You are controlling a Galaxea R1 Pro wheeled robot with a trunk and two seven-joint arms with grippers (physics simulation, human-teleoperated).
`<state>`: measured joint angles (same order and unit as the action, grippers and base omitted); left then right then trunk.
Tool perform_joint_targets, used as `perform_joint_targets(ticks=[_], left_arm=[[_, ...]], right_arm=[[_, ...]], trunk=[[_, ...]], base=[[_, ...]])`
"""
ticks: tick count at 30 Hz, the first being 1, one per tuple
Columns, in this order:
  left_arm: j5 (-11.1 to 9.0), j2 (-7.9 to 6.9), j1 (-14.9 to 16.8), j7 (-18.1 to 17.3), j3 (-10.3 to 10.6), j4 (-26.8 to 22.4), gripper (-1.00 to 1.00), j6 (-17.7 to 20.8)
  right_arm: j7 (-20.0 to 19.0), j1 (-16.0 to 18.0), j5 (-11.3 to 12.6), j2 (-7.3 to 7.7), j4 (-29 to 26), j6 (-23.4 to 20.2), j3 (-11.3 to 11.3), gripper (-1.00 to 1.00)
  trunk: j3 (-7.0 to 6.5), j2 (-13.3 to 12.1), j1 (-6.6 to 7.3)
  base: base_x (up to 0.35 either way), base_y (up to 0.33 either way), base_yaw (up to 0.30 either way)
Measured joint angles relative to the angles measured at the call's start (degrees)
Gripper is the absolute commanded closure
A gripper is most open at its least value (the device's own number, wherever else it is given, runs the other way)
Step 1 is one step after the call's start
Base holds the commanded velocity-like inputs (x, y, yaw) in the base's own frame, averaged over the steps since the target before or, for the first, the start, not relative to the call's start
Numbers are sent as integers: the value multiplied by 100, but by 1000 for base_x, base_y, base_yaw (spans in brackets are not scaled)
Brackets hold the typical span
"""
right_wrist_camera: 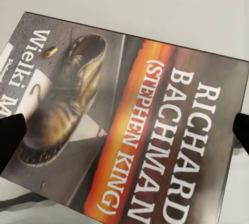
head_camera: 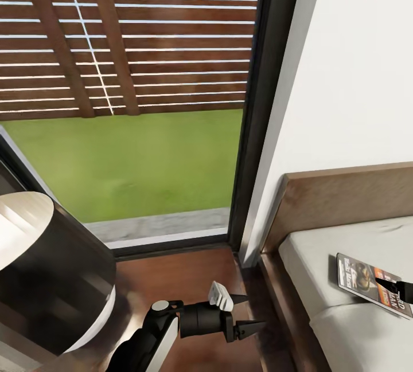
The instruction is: In the bedroom, move the book from the bed onto either nightstand, and place the two sandals side by side next to the bed.
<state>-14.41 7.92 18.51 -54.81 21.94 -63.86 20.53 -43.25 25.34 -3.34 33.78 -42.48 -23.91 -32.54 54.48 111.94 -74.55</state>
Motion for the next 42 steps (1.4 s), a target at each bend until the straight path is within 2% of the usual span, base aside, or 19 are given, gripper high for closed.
perform_joint_targets(ticks=[12,19,24,42], left_arm=[[-6,0,0,0,0,5,-100,0],[-3,0,0,0,0,5,-100,0],[-3,0,-2,0,0,5,-100,0],[2,0,-1,0,0,5,-100,0]], right_arm=[[-3,0,0,0,-2,19,0,-100],[5,0,1,0,-480,33,-4,-100],[12,0,0,0,-595,34,-4,-100],[62,0,8,0,-518,51,-13,-100]], trunk=[[0,0,0],[0,0,0],[0,0,0],[0,0,0]], base=[[24,-38,0],[0,0,0],[0,0,0],[0,0,0]])
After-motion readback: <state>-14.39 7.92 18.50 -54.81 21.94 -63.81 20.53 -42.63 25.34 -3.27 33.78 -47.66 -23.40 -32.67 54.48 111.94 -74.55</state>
